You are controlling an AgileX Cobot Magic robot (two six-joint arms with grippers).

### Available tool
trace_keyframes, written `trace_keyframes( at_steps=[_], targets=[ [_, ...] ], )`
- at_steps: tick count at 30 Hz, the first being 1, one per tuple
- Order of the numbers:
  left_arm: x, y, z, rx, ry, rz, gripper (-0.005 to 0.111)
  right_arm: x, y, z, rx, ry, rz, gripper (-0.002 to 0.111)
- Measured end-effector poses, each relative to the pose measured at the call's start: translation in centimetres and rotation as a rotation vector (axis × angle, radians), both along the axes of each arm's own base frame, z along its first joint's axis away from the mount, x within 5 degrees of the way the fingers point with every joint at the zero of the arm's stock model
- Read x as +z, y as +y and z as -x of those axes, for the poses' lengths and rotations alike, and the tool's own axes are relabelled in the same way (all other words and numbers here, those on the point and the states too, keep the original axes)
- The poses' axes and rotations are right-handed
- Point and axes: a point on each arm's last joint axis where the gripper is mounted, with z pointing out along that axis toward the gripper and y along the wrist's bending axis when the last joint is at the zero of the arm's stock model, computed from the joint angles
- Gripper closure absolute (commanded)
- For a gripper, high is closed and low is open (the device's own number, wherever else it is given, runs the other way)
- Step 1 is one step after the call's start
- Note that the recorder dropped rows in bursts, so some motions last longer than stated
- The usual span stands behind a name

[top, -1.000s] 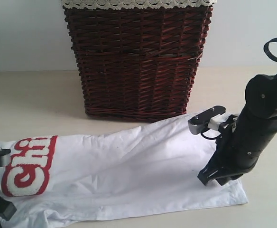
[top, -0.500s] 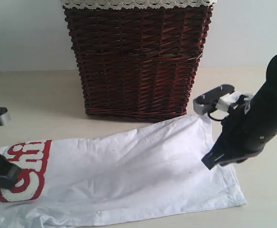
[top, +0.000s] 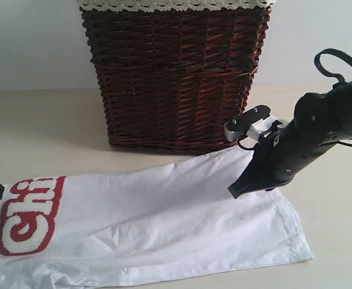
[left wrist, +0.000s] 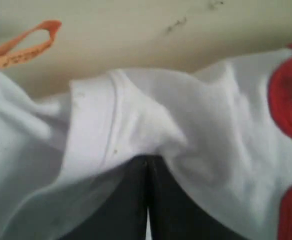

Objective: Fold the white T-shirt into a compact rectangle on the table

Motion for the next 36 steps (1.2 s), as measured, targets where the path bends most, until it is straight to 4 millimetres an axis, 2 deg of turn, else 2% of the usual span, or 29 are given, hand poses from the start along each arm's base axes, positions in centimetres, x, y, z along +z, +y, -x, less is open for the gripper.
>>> trace_keyframes(
  at_steps=[4, 9, 13, 14, 18, 20, 23, 26, 30, 32, 36],
  targets=[
    [-2.2, 0.1, -1.8, 0.004, 0.041, 0.001, 0.107, -0.8, -0.8, 0.1, -0.042, 0.045, 0.06, 0.108],
    [-2.1, 0.2, -3.3, 0.003, 0.032, 0.002, 0.107, -0.8, -2.2, -0.3, -0.103, 0.048, 0.092, 0.108],
    [0.2, 0.2, -4.0, 0.005, -0.08, -0.006, 0.107, -0.6, -2.5, -0.3, -0.116, 0.046, 0.094, 0.108],
    [1.8, 0.3, -4.3, 0.007, -0.152, -0.011, 0.107, 0.0, -2.5, -0.3, -0.124, 0.033, 0.083, 0.108],
    [3.7, 0.2, -4.2, 0.017, -0.228, -0.007, 0.107, 2.4, -2.4, -0.2, -0.152, -0.017, 0.017, 0.108],
    [4.5, -0.4, -4.0, -0.012, -0.244, 0.007, 0.107, 4.0, -1.5, 0.2, -0.128, -0.05, -0.055, 0.108],
    [4.5, -2.5, -3.7, -0.121, -0.22, 0.02, 0.107, 4.6, 0.0, 0.5, -0.071, -0.068, -0.117, 0.108],
    [4.3, -5.0, -3.1, -0.247, -0.184, 0.023, 0.107, 3.8, 1.3, 0.7, -0.028, -0.049, -0.155, 0.108],
    [4.1, -7.5, -2.0, -0.397, -0.113, 0.024, 0.107, 2.2, 2.1, -0.2, 0.022, -0.026, -0.143, 0.108],
    [3.9, -8.2, -1.5, -0.447, -0.078, 0.028, 0.107, 1.3, 2.0, -0.8, 0.026, -0.016, -0.125, 0.108],
    [3.7, -8.9, -1.0, -0.502, -0.039, 0.028, 0.107, -0.6, 0.3, -1.9, -0.024, 0.015, -0.074, 0.108]
  ],
)
